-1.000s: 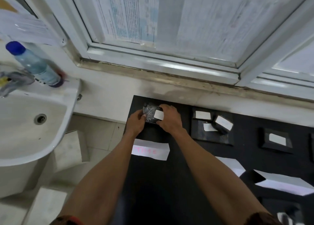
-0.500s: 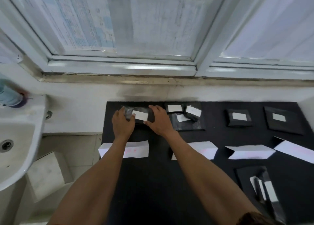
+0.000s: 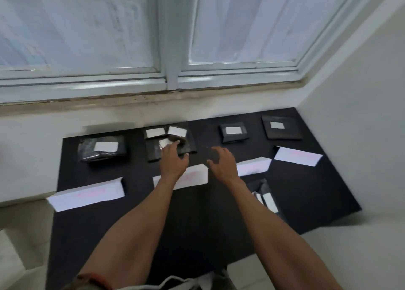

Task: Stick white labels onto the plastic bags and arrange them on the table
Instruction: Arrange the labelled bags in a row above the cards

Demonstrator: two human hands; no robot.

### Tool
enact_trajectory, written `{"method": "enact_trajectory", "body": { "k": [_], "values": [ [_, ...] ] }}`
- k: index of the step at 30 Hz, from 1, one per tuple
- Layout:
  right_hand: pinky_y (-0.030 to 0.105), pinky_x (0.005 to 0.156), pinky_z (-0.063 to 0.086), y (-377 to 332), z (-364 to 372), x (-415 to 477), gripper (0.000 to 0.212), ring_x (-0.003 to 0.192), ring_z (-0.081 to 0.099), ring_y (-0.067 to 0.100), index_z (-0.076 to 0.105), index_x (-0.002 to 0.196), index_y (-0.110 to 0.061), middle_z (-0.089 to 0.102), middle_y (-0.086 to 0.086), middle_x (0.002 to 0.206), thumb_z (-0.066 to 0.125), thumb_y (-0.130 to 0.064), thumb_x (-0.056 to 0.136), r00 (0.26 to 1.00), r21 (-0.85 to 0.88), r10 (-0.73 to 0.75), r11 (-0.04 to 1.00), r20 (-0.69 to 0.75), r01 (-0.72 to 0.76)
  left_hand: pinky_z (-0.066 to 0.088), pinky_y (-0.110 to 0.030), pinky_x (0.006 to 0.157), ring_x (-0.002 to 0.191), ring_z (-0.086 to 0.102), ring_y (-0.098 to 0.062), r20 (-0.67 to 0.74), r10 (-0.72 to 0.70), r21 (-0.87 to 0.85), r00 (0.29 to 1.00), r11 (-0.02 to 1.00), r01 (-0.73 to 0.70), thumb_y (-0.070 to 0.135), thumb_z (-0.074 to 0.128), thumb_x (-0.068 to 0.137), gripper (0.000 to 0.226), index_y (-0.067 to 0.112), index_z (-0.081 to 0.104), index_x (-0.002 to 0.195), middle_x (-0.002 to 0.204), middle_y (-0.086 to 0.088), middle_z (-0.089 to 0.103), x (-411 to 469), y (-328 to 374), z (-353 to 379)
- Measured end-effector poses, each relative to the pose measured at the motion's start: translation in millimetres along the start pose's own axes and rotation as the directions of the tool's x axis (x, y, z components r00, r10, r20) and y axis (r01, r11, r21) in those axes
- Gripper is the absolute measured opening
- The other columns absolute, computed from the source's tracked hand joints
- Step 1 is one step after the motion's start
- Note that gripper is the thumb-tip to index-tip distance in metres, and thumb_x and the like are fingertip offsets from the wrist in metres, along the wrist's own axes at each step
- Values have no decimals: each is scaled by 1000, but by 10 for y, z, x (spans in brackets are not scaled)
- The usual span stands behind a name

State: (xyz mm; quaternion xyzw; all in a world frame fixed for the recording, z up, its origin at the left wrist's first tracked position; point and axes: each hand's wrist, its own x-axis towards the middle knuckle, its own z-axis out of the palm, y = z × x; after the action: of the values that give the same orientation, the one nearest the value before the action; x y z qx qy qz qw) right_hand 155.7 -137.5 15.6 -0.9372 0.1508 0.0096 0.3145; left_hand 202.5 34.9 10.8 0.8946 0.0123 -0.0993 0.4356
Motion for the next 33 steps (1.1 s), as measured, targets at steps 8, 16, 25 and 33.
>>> {"method": "enact_trajectory", "body": {
  "k": [8,16,25,33],
  "values": [
    [31,89,44,1614,-789,-346,44,107,58,29,58,120,-12,64,11,111,67,-17,77,976,-44,192,981,99,-188,44,-36,102,120,55,-29,259,-70,-43,963,996,84,13,63,84,53,13,51,135,130,-14,57,-604,746,1326],
    [34,91,49,2613,-1063,-919,93,106,56,21,45,130,-26,50,3,118,87,-43,49,909,-36,228,972,349,-230,42,-27,96,121,53,-27,387,-182,8,904,981,194,7,59,87,52,13,49,138,131,-15,55,-1033,1070,2161],
    [32,90,48,2738,-992,-923,79,109,56,22,46,129,-23,58,2,120,81,-26,58,904,-47,174,985,391,-169,43,-31,104,124,54,-24,520,-247,144,817,969,201,8,64,85,49,13,56,133,136,-10,57,-1058,1163,2465],
    [34,86,48,2693,-1225,-746,47,106,54,25,59,117,-19,54,4,112,68,-20,71,953,-169,127,982,274,-82,43,-38,106,127,50,-26,485,-230,81,844,972,219,10,70,80,66,17,44,140,139,-9,50,-947,1186,2383]
  ]
}}
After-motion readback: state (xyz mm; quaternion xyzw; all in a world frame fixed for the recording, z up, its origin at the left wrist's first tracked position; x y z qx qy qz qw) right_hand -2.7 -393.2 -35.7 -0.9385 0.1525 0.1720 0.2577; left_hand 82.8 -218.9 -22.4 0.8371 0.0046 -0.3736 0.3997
